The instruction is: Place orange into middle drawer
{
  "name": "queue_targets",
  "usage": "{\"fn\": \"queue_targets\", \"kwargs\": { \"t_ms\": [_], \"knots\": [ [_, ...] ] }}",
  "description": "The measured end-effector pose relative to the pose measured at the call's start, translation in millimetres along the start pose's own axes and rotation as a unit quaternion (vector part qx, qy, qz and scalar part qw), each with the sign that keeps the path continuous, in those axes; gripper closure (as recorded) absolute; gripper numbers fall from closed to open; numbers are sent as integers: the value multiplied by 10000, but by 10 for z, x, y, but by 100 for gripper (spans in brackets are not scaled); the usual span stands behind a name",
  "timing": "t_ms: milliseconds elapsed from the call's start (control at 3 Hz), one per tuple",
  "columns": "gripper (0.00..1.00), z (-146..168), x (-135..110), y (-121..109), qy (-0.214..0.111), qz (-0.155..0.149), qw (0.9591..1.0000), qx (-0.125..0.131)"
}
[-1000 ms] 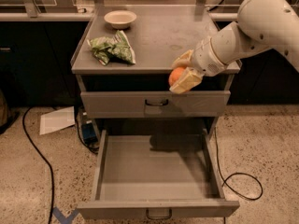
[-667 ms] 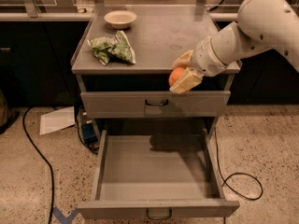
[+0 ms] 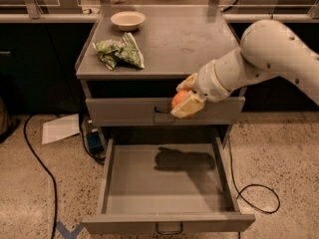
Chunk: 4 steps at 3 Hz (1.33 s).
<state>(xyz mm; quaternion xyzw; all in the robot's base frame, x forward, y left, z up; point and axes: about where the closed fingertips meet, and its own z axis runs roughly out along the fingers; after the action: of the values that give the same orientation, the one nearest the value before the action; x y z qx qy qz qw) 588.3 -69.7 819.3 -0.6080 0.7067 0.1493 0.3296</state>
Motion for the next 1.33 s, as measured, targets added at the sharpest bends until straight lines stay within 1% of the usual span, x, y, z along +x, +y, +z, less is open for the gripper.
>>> {"fn": "queue_targets", "kwargs": {
  "t_ms": [333,667,1000,1333],
  "knots": [
    [100,213,83,349,127,321,9994,-101],
    [100,353,148,615,253,555,9980,-137],
    [100,482,190,808,299,797,9961,-231],
    [100,503,203,828,307,790,9961,-252]
  ]
}}
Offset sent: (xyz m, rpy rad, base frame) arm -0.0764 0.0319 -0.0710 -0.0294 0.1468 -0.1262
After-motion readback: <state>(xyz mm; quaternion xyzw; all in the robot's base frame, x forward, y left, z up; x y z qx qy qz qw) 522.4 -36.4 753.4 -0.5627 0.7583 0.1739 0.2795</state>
